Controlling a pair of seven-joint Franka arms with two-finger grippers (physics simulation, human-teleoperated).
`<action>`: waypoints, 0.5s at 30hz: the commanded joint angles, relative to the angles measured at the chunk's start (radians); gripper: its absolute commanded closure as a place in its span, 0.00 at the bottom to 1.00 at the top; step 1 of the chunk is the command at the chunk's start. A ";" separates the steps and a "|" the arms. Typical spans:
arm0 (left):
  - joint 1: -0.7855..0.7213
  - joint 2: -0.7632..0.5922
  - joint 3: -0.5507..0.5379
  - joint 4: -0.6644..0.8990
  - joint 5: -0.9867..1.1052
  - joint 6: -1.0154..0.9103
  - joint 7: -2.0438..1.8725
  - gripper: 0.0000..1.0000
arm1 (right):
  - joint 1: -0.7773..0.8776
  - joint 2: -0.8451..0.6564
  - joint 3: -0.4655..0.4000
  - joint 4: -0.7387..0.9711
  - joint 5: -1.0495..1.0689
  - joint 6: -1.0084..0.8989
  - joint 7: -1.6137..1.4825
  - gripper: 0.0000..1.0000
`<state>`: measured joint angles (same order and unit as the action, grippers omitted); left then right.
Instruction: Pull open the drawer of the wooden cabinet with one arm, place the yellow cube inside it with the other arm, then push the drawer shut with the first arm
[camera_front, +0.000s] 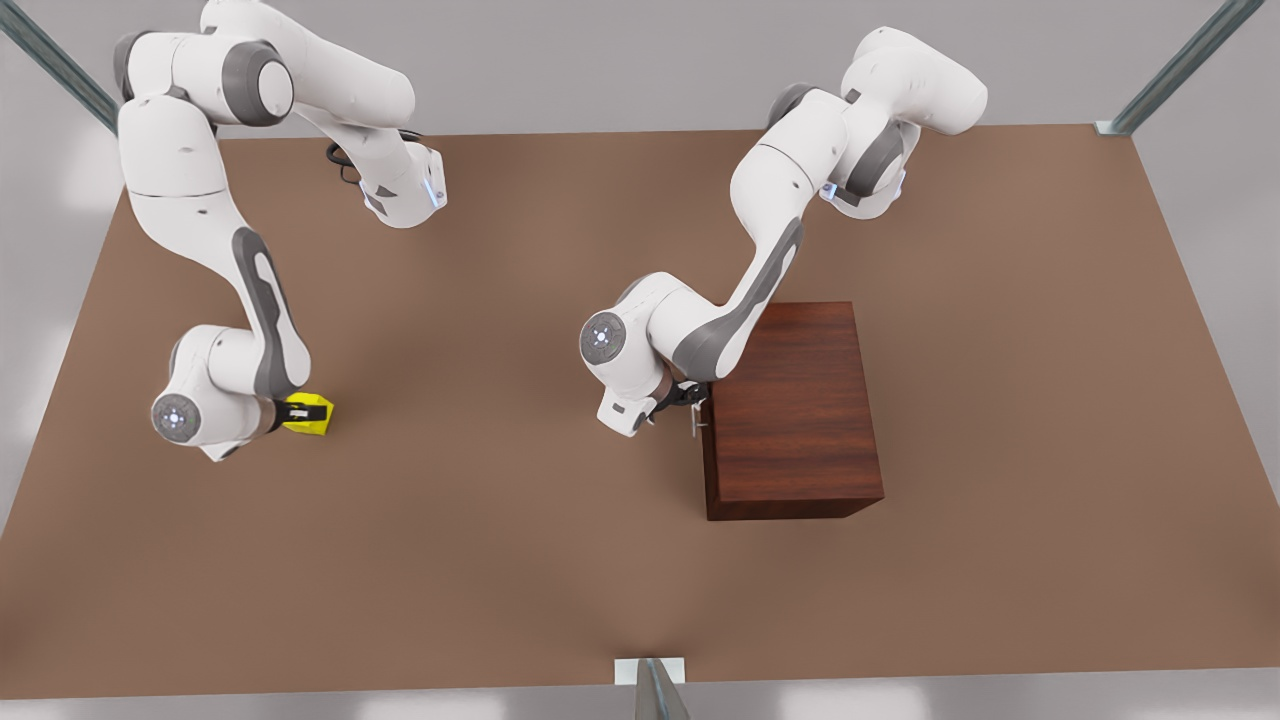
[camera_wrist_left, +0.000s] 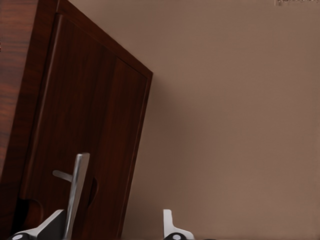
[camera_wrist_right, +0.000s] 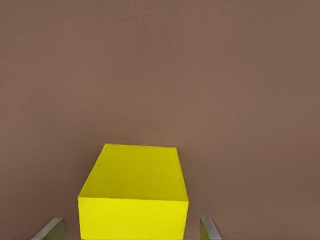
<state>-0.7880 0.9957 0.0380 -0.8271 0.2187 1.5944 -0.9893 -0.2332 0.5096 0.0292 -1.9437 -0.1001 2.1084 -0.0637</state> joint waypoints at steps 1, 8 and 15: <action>-0.004 -0.002 -0.001 0.000 -0.001 0.002 -0.083 0.06 | 0.000 0.013 0.000 0.002 0.003 0.021 -0.018 0.00; -0.019 0.011 0.000 0.016 -0.001 0.045 -0.083 0.05 | -0.009 0.053 0.001 0.005 0.008 0.076 -0.018 0.00; -0.045 0.011 0.003 0.017 -0.001 0.079 -0.084 0.05 | -0.006 0.047 0.005 0.026 0.008 0.026 -0.013 0.45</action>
<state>-0.8295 1.0071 0.0399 -0.8105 0.2174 1.6500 -1.0362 -0.2402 0.5567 0.0332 -1.9248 -0.0831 2.1592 -0.0809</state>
